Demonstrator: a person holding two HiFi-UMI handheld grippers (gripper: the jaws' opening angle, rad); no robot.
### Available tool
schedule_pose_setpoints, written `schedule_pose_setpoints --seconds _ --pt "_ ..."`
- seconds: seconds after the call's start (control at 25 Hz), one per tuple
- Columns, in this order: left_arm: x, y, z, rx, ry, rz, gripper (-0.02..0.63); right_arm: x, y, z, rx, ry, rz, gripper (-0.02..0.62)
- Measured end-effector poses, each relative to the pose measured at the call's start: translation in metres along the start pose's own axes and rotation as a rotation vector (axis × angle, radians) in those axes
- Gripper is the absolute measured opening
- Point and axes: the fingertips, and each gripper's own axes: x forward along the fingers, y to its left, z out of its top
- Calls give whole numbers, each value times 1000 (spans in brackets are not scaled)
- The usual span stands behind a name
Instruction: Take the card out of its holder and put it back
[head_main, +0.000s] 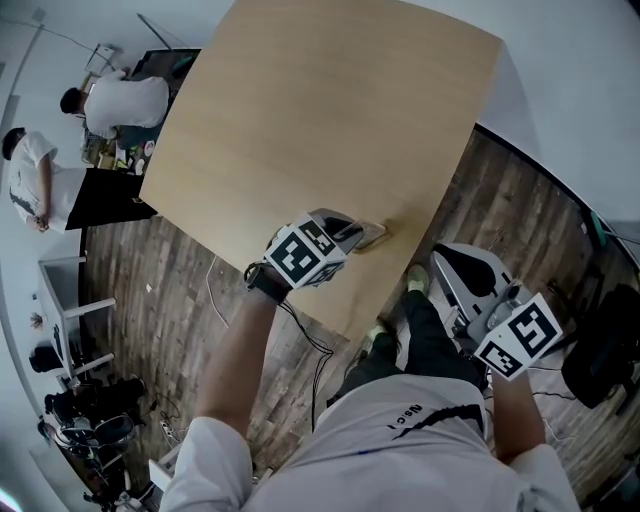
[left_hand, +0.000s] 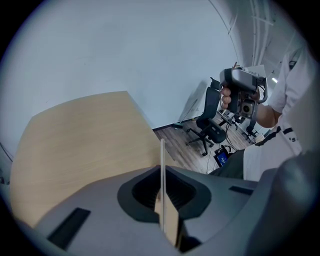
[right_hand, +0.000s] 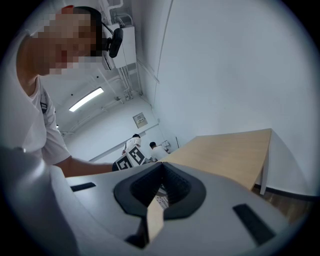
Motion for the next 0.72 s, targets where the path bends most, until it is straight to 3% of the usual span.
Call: schedule_pose_setpoints --seconds 0.72 --pt "15 2 -9 5 43 8 26 -4 -9 -4 11 3 -23 14"
